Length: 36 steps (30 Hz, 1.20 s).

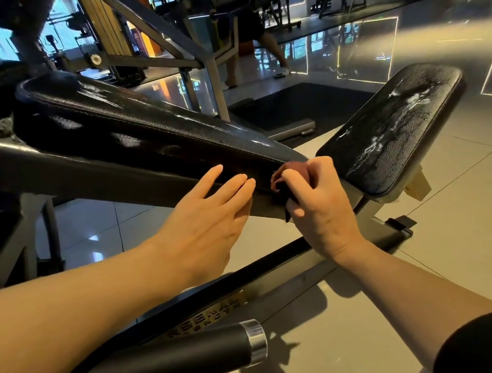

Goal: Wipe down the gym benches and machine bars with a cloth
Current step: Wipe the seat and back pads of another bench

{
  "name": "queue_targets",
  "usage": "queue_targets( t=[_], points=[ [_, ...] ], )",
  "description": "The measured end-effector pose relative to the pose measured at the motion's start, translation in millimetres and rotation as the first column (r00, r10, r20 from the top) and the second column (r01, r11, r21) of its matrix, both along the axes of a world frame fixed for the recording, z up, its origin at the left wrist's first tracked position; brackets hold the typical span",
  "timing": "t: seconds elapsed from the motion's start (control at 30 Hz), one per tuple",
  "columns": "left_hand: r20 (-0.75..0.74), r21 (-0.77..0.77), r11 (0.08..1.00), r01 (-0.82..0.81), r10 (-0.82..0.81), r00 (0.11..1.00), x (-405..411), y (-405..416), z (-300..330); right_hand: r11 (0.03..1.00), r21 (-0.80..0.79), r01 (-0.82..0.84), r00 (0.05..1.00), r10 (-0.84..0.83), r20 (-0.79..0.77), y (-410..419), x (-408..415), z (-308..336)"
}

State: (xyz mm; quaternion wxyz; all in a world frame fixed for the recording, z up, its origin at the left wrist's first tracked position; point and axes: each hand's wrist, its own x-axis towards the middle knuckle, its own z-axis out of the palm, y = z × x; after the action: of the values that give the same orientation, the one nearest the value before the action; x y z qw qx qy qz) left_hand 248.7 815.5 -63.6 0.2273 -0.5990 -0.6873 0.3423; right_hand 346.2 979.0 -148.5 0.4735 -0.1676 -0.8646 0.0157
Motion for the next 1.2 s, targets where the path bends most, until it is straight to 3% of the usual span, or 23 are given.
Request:
queue_targets(
  t=[0.1, 0.27, 0.5, 0.77, 0.87, 0.97, 1.07, 1.2],
  points=[
    [-0.003, -0.008, 1.000, -0.009, 0.009, 1.000, 0, 0, 0, 0.995, 0.083, -0.055, 0.996, 0.048, 0.079, -5, -5, 0],
    [-0.002, -0.021, 1.000, 0.016, -0.016, 1.000, 4, -4, 7, 0.985, -0.171, 0.021, 0.999, -0.013, 0.048, 5, 4, -6],
    [-0.037, -0.036, 0.999, 0.035, -0.037, 0.999, -12, -36, 37, 0.966, 0.189, -0.178, 0.984, 0.168, 0.064, -26, -19, 22],
    [-0.080, 0.107, 0.980, 0.167, -0.159, 0.984, -43, -77, 51, 0.999, 0.038, -0.023, 0.997, 0.026, -0.079, -24, -27, 10],
    [-0.058, 0.155, 0.974, 0.162, -0.155, 0.986, -39, -70, 43, 0.983, 0.113, -0.142, 0.982, 0.154, -0.105, -44, -37, 21],
    [-0.044, 0.193, 0.968, 0.163, -0.157, 0.987, -35, -63, 38, 0.931, 0.256, -0.260, 0.961, 0.276, -0.027, -47, -42, 22],
    [-0.069, 0.161, 0.977, 0.143, -0.134, 0.989, -32, -61, 41, 0.935, 0.287, -0.208, 0.973, 0.227, -0.033, -33, -37, 16],
    [-0.075, 0.165, 0.979, 0.118, -0.106, 0.992, -33, -63, 35, 0.969, 0.206, -0.136, 0.979, 0.164, -0.122, -45, -39, 16]
  ],
)
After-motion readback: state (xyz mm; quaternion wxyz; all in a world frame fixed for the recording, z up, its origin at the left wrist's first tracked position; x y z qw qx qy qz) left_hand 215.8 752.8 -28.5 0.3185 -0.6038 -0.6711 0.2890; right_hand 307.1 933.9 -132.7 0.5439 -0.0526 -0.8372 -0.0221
